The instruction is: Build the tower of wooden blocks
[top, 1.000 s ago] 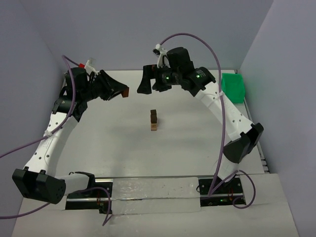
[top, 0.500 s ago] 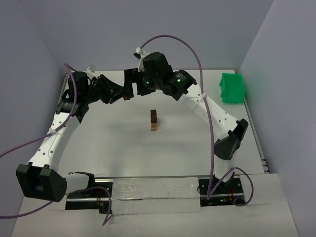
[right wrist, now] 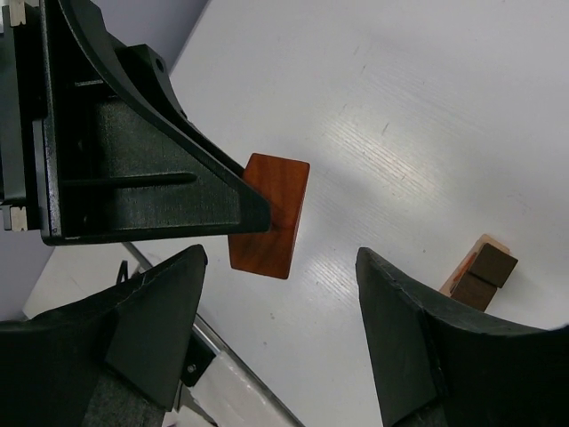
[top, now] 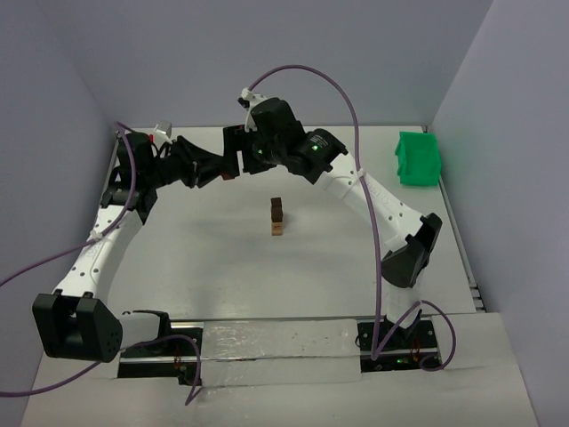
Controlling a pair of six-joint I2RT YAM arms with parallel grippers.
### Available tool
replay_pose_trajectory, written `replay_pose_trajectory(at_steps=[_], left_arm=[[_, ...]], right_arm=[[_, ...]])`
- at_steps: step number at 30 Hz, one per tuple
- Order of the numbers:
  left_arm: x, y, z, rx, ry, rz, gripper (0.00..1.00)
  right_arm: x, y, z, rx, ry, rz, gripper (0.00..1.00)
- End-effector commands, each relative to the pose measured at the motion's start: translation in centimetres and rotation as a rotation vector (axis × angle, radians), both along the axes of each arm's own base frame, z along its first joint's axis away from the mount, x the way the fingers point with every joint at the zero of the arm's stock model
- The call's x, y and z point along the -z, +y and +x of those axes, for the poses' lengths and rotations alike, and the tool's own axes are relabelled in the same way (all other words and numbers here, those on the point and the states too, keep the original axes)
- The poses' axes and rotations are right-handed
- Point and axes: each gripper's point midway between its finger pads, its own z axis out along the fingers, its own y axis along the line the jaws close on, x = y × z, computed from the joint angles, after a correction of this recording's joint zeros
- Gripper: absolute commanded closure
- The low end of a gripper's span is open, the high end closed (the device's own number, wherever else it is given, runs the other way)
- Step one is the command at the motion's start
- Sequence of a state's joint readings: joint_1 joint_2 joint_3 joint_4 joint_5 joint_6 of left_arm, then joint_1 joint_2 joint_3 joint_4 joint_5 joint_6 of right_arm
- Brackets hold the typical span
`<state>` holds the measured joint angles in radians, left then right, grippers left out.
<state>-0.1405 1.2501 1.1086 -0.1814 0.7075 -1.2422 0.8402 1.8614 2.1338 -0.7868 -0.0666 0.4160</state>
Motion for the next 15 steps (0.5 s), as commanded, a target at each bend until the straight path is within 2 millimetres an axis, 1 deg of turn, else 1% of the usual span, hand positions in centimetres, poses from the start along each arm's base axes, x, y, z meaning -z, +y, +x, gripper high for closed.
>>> replay_pose_trajectory(at_steps=[1, 10, 13, 15], left_arm=[[-2.69, -0.5, -1.01, 0.06, -0.073, -0.073, 1.0], [-2.43, -0.75, -1.21, 0.075, -0.039, -0.11, 1.0], [-2.45, -0.73, -1.24, 0.074, -0.039, -0.109, 1.0], [-2.37, -0.73, -1.23, 0.073, -0.036, -0.11, 1.0]], right_arm=[[-1.27, 0.35, 0.73, 0.021, -0.043, 0.02, 0.26], [-0.85, 0.81, 1.31, 0.023, -0.063, 0.015, 0.31], [-0.55, 0.87, 1.55, 0.033, -0.069, 0.002, 0.33], [-0.58, 1.06, 1.44, 0.028, -0.072, 0.001, 0.37]])
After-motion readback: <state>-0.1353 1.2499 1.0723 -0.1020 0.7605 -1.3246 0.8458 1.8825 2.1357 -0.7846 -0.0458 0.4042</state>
